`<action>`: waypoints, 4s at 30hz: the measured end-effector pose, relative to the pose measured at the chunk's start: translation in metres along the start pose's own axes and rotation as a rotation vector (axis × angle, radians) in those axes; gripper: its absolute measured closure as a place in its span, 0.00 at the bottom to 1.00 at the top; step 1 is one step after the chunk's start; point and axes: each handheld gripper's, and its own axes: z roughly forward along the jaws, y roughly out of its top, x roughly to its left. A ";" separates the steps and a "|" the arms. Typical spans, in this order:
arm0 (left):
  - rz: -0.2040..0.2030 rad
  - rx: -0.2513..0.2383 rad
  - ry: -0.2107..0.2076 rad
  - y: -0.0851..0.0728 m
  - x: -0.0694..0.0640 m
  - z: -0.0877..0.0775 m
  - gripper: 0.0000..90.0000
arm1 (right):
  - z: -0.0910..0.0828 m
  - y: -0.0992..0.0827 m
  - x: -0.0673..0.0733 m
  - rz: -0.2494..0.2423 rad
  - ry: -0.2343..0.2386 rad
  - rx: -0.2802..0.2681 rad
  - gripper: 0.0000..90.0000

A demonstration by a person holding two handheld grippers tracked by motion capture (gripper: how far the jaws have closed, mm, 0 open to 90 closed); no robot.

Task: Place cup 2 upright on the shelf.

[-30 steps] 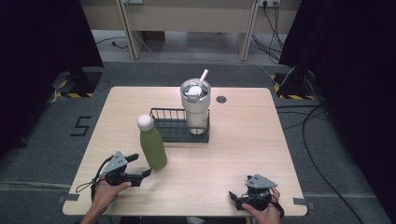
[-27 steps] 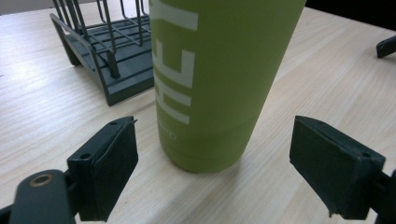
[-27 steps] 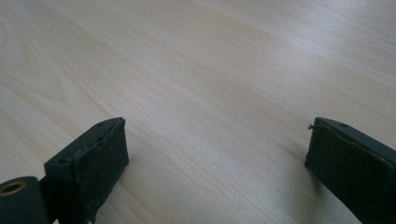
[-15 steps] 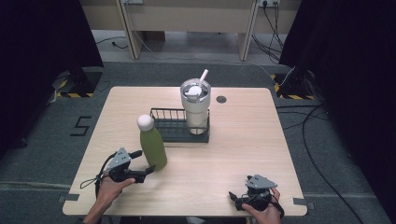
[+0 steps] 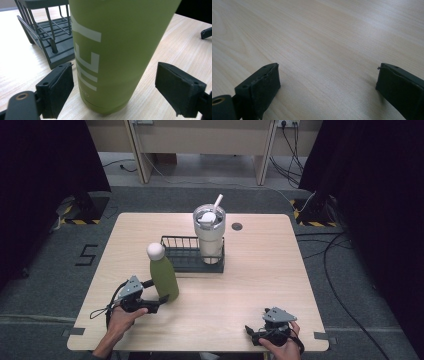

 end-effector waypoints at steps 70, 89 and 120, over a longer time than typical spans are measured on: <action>0.044 -0.103 -0.028 0.016 0.003 0.028 0.22 | 0.001 -0.001 0.001 -0.002 0.000 -0.004 0.03; 0.058 -0.106 -0.035 0.030 0.001 0.019 0.23 | 0.001 -0.001 0.002 0.000 -0.001 -0.005 0.03; 0.079 -0.102 -0.038 0.063 0.008 0.006 0.23 | 0.001 -0.001 0.002 0.002 -0.002 -0.005 0.03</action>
